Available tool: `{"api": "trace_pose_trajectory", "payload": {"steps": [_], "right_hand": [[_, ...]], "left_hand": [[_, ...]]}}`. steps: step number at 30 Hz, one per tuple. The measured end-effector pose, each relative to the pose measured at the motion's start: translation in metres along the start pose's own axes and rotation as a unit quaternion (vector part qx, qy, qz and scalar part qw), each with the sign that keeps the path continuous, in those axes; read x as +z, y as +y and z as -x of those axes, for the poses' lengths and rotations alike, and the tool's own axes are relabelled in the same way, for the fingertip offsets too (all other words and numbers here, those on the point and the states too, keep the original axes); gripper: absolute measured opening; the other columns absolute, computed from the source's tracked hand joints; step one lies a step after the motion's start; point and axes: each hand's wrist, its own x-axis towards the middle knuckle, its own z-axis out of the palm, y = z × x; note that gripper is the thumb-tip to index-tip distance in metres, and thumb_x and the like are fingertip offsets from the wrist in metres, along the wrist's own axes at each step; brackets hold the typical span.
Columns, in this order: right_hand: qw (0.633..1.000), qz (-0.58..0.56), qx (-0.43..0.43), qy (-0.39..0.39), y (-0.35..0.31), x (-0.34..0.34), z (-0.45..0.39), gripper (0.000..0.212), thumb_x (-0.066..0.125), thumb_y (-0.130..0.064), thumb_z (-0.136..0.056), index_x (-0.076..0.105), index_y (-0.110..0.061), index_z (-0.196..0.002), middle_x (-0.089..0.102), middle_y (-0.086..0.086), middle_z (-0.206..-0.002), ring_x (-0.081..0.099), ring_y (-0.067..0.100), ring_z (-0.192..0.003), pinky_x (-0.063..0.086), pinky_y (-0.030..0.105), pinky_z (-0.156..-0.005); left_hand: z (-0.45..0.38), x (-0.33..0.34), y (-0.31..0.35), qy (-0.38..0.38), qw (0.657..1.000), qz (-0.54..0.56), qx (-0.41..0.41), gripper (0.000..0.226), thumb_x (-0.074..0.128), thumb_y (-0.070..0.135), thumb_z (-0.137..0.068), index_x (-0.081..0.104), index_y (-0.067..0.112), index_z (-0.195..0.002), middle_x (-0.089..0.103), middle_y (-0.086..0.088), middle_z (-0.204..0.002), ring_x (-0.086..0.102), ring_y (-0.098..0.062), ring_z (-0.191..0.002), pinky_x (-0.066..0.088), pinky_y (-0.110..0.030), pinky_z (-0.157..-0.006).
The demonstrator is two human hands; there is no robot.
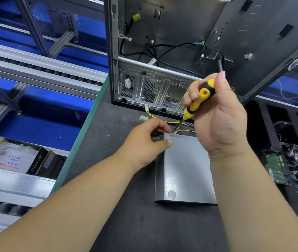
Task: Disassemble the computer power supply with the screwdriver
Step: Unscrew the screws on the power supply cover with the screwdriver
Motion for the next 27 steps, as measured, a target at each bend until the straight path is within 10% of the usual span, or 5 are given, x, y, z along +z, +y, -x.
{"api": "trace_pose_trajectory", "payload": {"steps": [13, 27], "right_hand": [[1.000, -0.011, 0.006, -0.010, 0.003, 0.020, -0.001, 0.042, 0.025, -0.038, -0.104, 0.045, -0.010, -0.080, 0.032, 0.001, -0.056, 0.024, 0.017, -0.055, 0.026, 0.026, -0.055], [0.997, 0.048, 0.045, 0.051, -0.009, 0.007, -0.001, 0.025, 0.051, -0.027, -0.096, 0.060, -0.012, -0.078, 0.054, 0.001, -0.072, 0.055, 0.018, -0.066, 0.045, 0.039, -0.078]], "left_hand": [[-0.003, 0.000, -0.004, 0.010, 1.000, 0.008, -0.012, 0.027, 0.077, 0.011, -0.080, 0.069, 0.034, -0.089, 0.069, 0.004, -0.095, 0.064, -0.011, -0.093, 0.051, -0.029, -0.091], [-0.003, -0.001, -0.002, 0.001, 1.000, 0.005, -0.029, 0.024, 0.077, 0.012, -0.081, 0.069, 0.032, -0.091, 0.068, -0.002, -0.098, 0.064, -0.015, -0.095, 0.053, -0.027, -0.089]]}}
